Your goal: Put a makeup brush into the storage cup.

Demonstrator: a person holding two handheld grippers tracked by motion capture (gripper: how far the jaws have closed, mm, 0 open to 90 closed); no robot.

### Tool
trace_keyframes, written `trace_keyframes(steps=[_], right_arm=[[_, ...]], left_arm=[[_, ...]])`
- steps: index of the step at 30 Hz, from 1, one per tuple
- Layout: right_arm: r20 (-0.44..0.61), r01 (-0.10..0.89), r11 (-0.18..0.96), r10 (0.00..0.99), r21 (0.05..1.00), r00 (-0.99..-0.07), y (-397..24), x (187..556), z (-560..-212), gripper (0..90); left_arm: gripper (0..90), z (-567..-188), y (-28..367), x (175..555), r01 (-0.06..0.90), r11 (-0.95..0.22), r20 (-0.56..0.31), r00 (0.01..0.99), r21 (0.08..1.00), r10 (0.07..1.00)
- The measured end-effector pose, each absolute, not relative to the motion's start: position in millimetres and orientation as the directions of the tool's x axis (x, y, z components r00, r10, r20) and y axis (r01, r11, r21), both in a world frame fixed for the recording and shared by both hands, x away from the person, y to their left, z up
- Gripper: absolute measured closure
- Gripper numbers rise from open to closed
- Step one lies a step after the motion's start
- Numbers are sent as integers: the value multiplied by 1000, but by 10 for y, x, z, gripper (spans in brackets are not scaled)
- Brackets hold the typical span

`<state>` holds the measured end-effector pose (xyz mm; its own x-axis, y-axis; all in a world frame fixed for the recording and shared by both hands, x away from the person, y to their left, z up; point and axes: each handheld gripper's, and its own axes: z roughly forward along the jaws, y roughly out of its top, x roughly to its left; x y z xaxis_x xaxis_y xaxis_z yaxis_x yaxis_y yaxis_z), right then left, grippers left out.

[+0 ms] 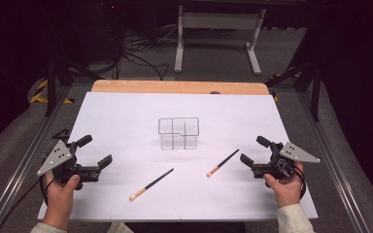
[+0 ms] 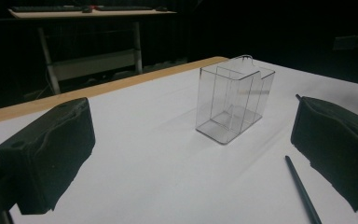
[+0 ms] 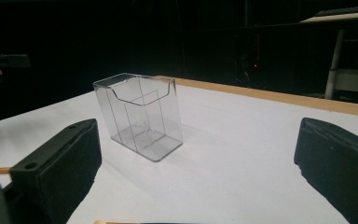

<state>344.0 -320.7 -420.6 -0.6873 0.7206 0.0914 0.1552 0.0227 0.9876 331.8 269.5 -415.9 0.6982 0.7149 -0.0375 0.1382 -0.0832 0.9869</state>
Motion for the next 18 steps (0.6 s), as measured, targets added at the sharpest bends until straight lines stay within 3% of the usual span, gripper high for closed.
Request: trace_keyframes(steps=[18], right_arm=[[59,138,49,732,989,-679,-3187,3433,-4187,5]], left_arm=[[3,-4171,2721,3321,140,-62,-53,694,988,718]])
